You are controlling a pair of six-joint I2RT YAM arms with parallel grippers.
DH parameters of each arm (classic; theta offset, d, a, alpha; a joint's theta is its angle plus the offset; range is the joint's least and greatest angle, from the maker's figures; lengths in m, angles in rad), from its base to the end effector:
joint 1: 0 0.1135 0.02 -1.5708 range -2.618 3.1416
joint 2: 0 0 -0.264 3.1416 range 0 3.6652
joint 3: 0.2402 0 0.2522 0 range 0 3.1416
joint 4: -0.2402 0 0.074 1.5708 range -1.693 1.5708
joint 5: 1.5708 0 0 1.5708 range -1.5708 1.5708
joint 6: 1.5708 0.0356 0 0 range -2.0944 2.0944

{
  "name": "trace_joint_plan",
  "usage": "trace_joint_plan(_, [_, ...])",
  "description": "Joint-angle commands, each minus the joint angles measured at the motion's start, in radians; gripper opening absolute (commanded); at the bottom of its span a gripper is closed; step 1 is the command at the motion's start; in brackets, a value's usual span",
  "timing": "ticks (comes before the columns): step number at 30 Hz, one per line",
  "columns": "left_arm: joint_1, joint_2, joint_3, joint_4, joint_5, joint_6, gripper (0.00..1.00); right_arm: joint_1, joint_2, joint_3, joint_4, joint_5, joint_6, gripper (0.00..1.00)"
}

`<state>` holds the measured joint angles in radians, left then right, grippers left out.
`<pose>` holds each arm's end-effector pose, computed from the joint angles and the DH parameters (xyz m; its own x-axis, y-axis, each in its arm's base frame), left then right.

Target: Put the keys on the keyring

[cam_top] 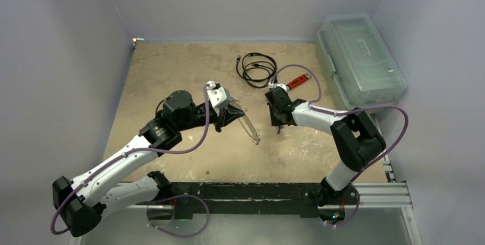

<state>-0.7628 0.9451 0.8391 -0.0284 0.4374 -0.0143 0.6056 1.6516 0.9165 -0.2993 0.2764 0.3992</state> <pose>0.1491 -0.1633 0.3470 -0.1101 0.0874 -0.9901 0.9279 0.3661 -0.0709 0.2674 0.1734 0.1638 -0.8194 -0.1125 -0.5620 -0.1243 0.9921 -0.0175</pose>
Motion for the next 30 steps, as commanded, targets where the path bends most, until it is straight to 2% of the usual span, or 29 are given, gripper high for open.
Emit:
trace_joint_plan(1, [-0.007,-0.003,0.006,0.042,0.003,0.009,0.0,-0.004,0.017,0.036,0.011,0.036,-0.004,0.25])
trace_joint_plan(11, [-0.007,-0.003,0.006,0.043,0.011,0.009,0.0,-0.005,0.033,0.048,-0.003,0.049,0.005,0.21])
trace_joint_plan(15, [-0.006,-0.005,0.006,0.042,0.011,0.01,0.0,-0.005,0.036,0.052,-0.007,0.052,0.006,0.15])
trace_joint_plan(21, [-0.007,-0.006,0.007,0.042,0.011,0.011,0.0,-0.006,0.033,0.061,-0.021,0.057,0.004,0.0])
trace_joint_plan(30, [-0.006,-0.006,0.006,0.041,0.012,0.01,0.0,-0.005,-0.007,0.082,-0.044,0.028,0.002,0.0])
